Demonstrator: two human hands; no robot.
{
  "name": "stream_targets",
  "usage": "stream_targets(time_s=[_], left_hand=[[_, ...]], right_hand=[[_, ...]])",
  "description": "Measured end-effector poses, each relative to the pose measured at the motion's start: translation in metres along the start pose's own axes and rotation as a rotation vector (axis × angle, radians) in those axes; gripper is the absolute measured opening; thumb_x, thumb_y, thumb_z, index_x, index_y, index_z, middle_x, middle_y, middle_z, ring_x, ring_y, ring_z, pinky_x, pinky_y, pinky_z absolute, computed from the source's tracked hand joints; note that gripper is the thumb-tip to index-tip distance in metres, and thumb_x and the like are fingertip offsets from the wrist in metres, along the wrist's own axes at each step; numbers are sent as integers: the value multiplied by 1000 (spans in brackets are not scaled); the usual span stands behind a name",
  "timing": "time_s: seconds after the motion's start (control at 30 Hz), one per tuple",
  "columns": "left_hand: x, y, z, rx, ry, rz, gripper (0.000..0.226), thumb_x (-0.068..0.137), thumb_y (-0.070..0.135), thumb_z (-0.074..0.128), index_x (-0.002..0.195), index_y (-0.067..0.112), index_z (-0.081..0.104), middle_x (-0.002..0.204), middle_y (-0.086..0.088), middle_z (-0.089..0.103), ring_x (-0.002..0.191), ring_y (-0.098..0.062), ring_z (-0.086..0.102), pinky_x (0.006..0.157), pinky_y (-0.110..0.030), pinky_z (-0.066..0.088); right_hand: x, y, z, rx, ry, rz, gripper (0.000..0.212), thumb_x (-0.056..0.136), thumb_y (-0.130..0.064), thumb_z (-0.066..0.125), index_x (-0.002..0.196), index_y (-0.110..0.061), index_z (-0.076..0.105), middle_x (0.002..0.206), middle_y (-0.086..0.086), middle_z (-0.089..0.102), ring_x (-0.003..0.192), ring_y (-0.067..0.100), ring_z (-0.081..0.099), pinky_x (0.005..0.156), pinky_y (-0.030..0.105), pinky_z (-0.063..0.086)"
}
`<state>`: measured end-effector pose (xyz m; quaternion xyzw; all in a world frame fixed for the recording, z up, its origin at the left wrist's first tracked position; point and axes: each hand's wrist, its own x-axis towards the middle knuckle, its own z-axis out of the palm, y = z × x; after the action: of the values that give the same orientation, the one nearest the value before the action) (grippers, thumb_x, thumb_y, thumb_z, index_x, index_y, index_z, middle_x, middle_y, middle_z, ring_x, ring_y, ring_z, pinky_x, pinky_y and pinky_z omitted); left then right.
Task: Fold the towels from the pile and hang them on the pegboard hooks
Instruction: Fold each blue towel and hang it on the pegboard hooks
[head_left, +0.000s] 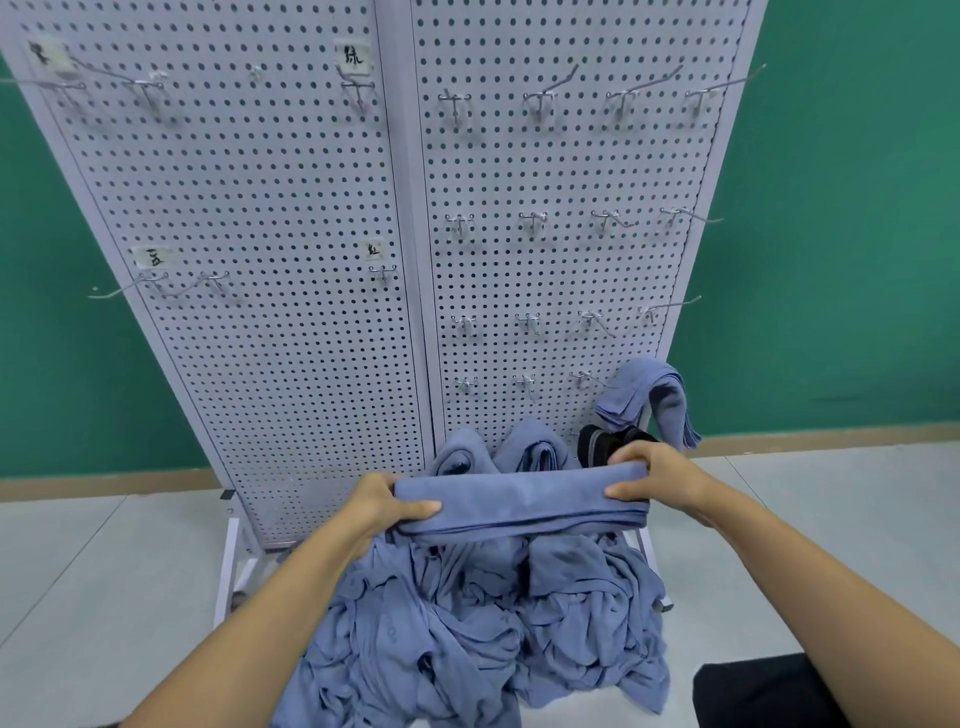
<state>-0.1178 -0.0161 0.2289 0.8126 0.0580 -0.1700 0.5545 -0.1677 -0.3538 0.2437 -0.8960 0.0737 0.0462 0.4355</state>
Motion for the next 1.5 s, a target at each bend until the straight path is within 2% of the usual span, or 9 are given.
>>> stream_targets(time_s=[0.27,0.37,0.67,0.8,1.0,1.1,1.23,1.37,1.5], left_hand=[[13,-6,47,-498,-168,-173,27,83,6,71,108,-1,66,99,-21,71,84,-31,68,69,-36,58],[27,0,64,-565,-126,-177,30,82,4,70,111,-1,62,99,-21,70,81,-31,67,65,-35,58],[90,36,66,-754,89,-182,21,85,6,67,104,6,59,90,-11,65,73,-21,61,60,-33,49],[119,46,60,-842,162,-145,10,86,4,66,92,3,58,92,-13,63,76,-22,60,80,-39,52],[149,31,73,-274,322,-8,47,80,17,76,118,4,51,110,-9,57,93,-25,55,76,-31,46],[157,25,87,37,344,128,49,78,20,77,117,6,51,114,-8,55,99,-23,52,79,-29,41],[147,22,103,294,426,483,30,87,24,65,115,15,56,115,5,53,114,-18,48,94,-32,41],[127,28,114,225,170,680,65,84,58,53,137,23,41,128,16,42,121,-1,37,104,-24,33],[139,23,118,430,187,717,66,88,28,62,145,22,31,144,6,38,133,-14,34,110,-33,33]], right_hand=[[1,1,-28,542,74,118,18,88,-14,65,105,-7,65,89,8,71,77,19,65,65,27,53],[9,-5,-34,526,147,87,13,91,-12,63,103,-8,63,86,7,69,68,17,62,50,22,49],[81,-40,-49,362,360,-81,30,85,-23,70,106,-6,58,111,14,65,101,29,62,92,47,51],[113,-46,-41,156,495,-141,35,89,-17,65,121,-10,51,115,4,54,104,20,51,83,27,40],[122,-15,0,-693,484,-196,28,90,-25,60,113,-12,52,111,8,54,85,33,59,56,35,42],[121,-14,20,-945,466,-236,34,54,-11,86,79,-7,63,80,8,60,61,29,57,36,25,23],[126,-9,39,-833,414,-340,32,79,-5,67,111,-11,63,106,8,63,96,29,56,68,36,47],[118,-8,45,-400,216,-316,49,98,-33,45,143,-18,37,138,-1,47,125,18,40,95,30,37],[120,-8,56,-469,198,-270,80,84,-58,57,147,-20,26,144,-3,33,129,21,34,98,32,41]])
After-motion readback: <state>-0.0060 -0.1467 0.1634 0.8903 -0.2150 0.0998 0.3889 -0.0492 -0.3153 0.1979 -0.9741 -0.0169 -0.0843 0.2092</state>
